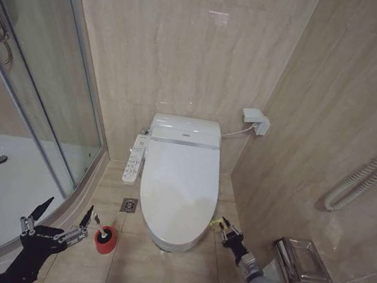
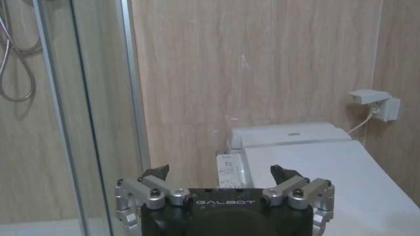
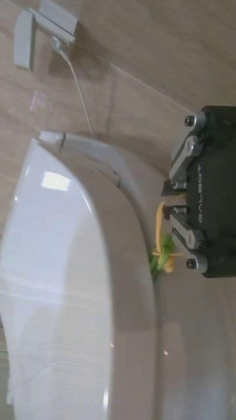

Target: Open the toilet lid, clean the toilet bowl with a toilet brush, close the toilet lid, and flush.

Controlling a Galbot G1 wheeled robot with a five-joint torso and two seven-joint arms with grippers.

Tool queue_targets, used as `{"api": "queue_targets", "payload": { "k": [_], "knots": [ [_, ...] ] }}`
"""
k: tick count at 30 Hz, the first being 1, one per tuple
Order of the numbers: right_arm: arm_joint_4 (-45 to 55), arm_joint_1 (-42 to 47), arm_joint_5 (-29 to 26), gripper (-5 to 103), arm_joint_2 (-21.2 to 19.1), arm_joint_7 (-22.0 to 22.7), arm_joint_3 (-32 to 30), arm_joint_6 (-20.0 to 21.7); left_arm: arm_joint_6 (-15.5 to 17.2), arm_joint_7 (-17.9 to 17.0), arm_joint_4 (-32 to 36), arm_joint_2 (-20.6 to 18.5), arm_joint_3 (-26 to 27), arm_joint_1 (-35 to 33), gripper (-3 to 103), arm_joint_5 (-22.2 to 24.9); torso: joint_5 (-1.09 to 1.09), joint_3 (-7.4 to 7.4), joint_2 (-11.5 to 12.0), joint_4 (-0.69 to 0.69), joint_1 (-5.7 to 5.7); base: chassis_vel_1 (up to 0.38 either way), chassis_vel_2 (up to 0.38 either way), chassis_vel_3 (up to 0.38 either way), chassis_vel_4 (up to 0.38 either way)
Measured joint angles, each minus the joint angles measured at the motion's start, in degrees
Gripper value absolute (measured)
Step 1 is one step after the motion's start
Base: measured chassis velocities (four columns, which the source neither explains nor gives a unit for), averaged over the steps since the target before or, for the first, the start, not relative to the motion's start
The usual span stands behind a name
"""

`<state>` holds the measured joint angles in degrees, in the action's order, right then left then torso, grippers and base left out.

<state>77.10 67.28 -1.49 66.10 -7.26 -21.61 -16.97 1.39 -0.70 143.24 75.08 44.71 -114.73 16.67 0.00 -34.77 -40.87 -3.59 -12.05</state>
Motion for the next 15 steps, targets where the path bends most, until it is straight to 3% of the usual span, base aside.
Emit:
{"api": "queue_targets", "payload": {
  "k": [1,15],
  "knots": [
    [0.46,0.29,-0.43,3,-0.18,-0.1,-0.34,0.0,0.0,0.0,0.0,0.0,0.0,0.0,100,0.0,0.0,0.0,0.0,0.0,0.0,0.0,0.0,0.0,0.0],
    [7.19,3.37,-5.79,0,-0.09,1.48,-2.68,1.29,0.0,0.0,0.0,0.0,0.0,0.0,100,0.0,-0.02,-0.01,0.0,0.01,0.0,0.0,0.0,0.0,0.0]
  ]
}}
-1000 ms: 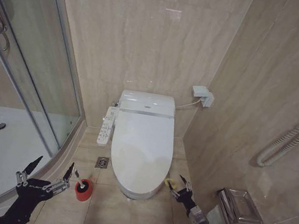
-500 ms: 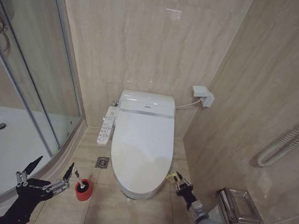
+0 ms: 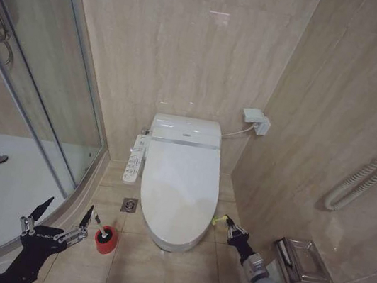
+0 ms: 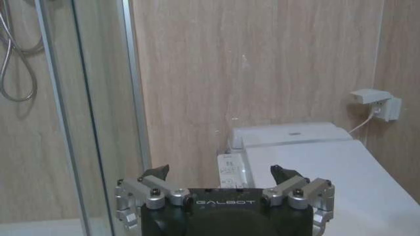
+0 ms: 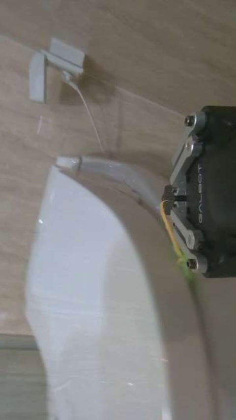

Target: Open the toilet lid, clean the toilet bowl with a toilet brush, close the toilet lid, and flush.

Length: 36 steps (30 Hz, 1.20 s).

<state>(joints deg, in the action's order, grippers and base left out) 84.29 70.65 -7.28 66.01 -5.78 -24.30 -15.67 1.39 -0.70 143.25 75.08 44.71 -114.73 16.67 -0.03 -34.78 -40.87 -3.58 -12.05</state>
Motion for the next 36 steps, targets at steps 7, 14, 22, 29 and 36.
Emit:
{"api": "queue_targets", "payload": {
  "k": [7,14,22,29,36],
  "knots": [
    [9.3,2.48,-4.72,0,0.37,1.8,-3.35,3.06,0.0,0.0,0.0,0.0,0.0,0.0,100,0.0,0.04,0.01,0.0,-0.02,0.0,0.0,0.0,0.0,0.0],
    [13.84,4.2,-6.93,0,-0.32,2.18,-5.53,3.97,0.0,0.0,0.0,0.0,0.0,0.0,100,0.0,0.02,0.0,0.0,-0.01,0.0,0.0,0.0,0.0,0.0],
    [19.97,3.17,-10.17,0,-0.6,4.1,-7.7,7.25,0.0,0.0,0.0,0.0,0.0,0.0,100,0.0,0.03,0.01,0.0,-0.01,0.0,0.0,0.0,0.0,0.0],
    [23.98,0.01,-13.6,0,-0.42,6.51,-9.05,11.36,0.0,0.0,0.0,0.0,0.0,0.0,100,0.0,0.03,0.01,0.0,0.0,0.0,0.0,0.0,0.0,0.0],
    [25.16,-2.81,-16.27,0,-0.59,8.13,-10.05,15.08,0.0,0.0,0.0,0.0,0.0,0.0,100,0.0,0.03,0.01,0.0,0.01,0.0,0.0,0.0,0.0,0.0]
  ]
}}
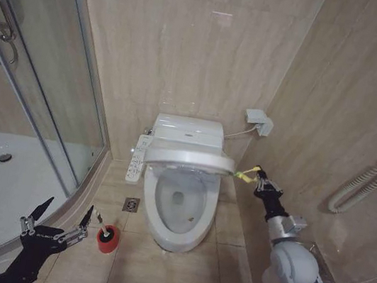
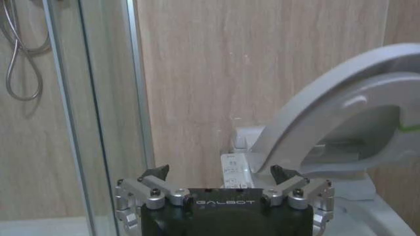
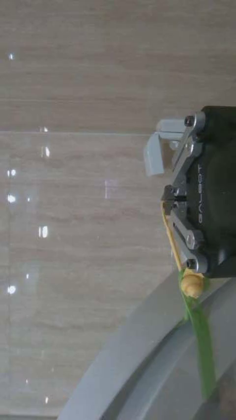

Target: Open the toilet lid, clean the toilet bowl with a toilet brush, close the toilet lid, and flush.

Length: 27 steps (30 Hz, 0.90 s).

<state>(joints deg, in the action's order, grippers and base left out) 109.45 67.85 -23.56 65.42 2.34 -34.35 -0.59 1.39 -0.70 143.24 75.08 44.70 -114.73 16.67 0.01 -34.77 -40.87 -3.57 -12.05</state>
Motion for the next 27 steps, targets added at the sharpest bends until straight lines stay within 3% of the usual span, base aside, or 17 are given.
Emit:
{"api": "queue_targets", "payload": {
  "k": [9,27],
  "knots": [
    [-1.65,-5.79,-2.4,0,-1.27,2.57,2.17,4.14,0.0,0.0,0.0,0.0,0.0,0.0,100,0.0,0.0,0.0,0.0,-0.03,0.0,0.0,0.0,0.0,0.0],
    [-16.63,-18.05,-3.65,0,-3.69,3.95,6.36,3.88,0.0,0.0,0.0,0.0,0.0,0.0,100,0.0,0.01,0.01,-0.01,0.02,0.01,0.0,0.0,0.0,0.0]
  ]
}}
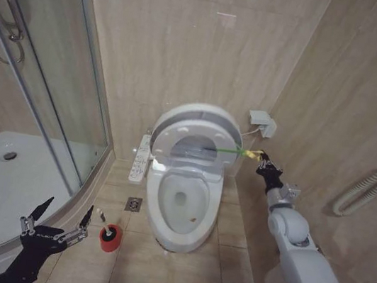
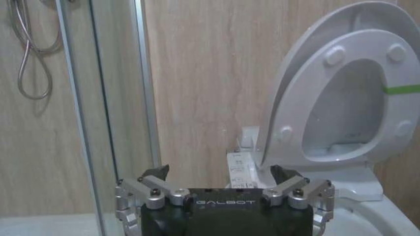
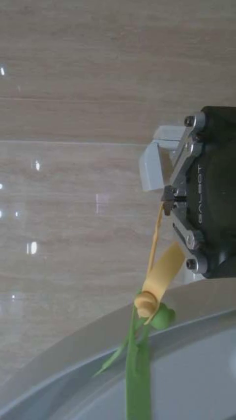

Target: Open the toilet lid, clean the toilet bowl with a toilet brush, close the toilet lid, and flush.

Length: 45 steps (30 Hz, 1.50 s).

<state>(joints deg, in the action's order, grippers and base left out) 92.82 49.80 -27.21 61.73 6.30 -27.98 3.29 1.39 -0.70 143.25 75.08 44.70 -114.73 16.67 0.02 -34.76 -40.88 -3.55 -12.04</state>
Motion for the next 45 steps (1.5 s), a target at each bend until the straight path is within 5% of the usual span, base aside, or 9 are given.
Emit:
{"api": "queue_targets", "payload": {
  "k": [14,45],
  "knots": [
    [-3.7,-8.43,-1.3,0,-0.12,2.53,4.61,1.15,0.0,0.0,0.0,0.0,0.0,0.0,100,0.0,-0.02,-0.01,0.01,-0.1,-0.01,0.0,0.0,0.0,0.0],
    [-15.77,-22.74,-1.0,0,4.51,4.2,12.56,1.29,0.0,0.0,0.0,0.0,0.0,0.0,100,0.0,-0.02,-0.01,0.01,-0.05,-0.01,0.0,0.0,0.0,0.0]
  ]
}}
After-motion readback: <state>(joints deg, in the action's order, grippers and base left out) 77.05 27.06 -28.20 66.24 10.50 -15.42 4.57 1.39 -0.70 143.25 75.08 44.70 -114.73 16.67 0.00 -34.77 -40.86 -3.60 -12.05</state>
